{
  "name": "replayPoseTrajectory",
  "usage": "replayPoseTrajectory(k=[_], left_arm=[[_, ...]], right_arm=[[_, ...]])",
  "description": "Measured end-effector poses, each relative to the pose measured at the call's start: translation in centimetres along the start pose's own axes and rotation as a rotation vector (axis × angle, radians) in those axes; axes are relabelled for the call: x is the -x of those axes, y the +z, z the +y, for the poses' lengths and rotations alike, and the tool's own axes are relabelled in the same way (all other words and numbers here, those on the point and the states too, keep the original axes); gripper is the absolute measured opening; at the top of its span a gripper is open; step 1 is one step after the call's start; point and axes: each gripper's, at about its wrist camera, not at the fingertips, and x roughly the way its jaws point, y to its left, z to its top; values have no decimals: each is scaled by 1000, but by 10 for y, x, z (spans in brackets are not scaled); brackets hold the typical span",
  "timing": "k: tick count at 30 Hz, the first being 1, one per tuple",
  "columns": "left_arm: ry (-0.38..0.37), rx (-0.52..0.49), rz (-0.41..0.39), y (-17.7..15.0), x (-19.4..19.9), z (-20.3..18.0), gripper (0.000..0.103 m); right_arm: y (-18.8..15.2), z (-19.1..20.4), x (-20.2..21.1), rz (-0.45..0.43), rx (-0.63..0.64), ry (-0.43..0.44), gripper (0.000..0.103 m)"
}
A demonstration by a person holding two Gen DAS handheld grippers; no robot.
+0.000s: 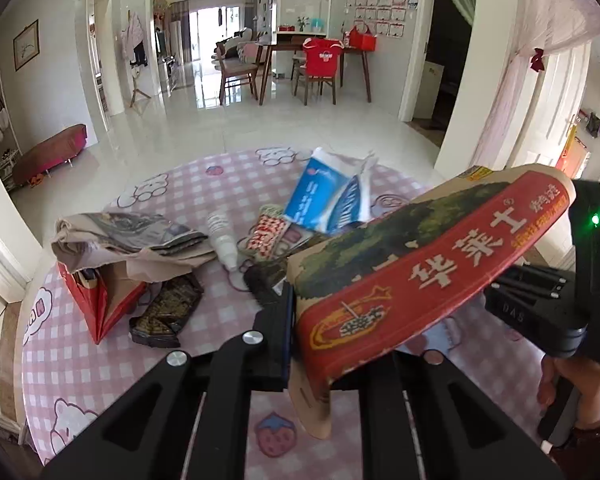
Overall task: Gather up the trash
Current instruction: 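Grasp the red-printed cardboard box with the left tool while the right tool grasps a blue snack stick, then drop the cardboard box from the left tool and the snack stick from the right tool into the bucket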
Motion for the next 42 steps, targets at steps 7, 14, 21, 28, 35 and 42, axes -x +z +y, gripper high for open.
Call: replayPoseTrajectory(k=[7, 14, 21, 28, 35, 42], left_arm=[[-41, -7, -37, -1, 32, -27, 10], [-134, -92, -52, -3, 57, -94, 10], [-310, -225, 53, -27, 39, -207, 10], [-399, -349, 234, -66, -20, -315, 10], [-415, -424, 385, -101, -74, -389, 13], [-431, -408, 438, -114, -96, -418, 60]], right_arm=[[-26, -24, 60, -87, -103, 130, 11], [-71, -71, 136, -192, -207, 149, 11], [-140, -148, 188, -234, -357, 35, 11], [-215, -226, 207, -213, -546, -97, 12], [-269, -271, 210, -191, -686, -184, 11], [-283, -284, 204, -162, -732, -203, 12]])
